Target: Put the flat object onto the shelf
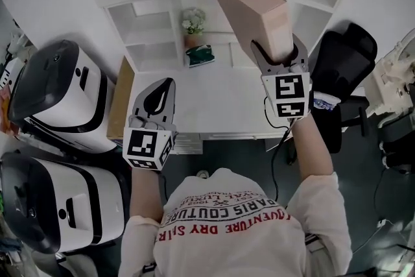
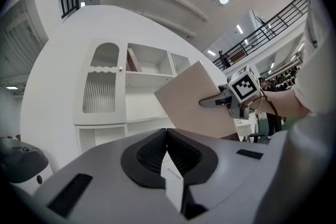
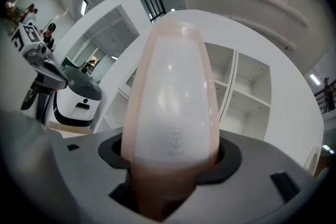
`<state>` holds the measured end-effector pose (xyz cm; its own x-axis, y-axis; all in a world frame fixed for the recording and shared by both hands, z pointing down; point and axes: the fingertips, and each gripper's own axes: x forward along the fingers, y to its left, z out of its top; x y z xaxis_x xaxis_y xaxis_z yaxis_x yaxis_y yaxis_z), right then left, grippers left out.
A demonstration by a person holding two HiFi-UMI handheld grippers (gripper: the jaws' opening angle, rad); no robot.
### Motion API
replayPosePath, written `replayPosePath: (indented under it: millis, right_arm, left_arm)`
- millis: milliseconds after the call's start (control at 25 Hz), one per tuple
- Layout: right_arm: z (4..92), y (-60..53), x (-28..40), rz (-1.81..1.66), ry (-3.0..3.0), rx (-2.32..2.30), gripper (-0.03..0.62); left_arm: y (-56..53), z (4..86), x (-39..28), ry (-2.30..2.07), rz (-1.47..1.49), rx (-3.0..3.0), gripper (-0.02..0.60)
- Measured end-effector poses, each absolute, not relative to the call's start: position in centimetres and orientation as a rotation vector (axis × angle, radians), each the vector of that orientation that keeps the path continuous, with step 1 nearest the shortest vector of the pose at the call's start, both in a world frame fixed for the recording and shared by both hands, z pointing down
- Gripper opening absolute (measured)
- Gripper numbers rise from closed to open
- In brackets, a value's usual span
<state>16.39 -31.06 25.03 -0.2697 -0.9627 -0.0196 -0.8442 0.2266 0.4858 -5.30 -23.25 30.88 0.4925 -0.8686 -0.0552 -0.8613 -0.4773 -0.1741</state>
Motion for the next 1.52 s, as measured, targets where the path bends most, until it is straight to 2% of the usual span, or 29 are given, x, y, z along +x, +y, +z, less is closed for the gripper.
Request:
replayPosePath:
  millis: [560, 1160, 1520]
  right_arm:
    - [17.5, -40.9, 10.4, -0.998, -1.720, 1.397, 0.322]
    - [19.5, -46.4, 5.5, -1.164, -1.289, 1.114, 0.328]
    - [21.9, -49.5, 4.7, -1.175, -1.284, 1.049, 0.337]
  left_arm:
    - [-28.0, 31.2, -9.8, 1.443, -0.054, -2.562, 0.014]
    - [-31.2, 30.8, -12.6, 1.429, -0.024, -2.557, 0.014]
    - [-33.1, 31.4, -13.8, 1.513, -0.044, -2.526, 0.014]
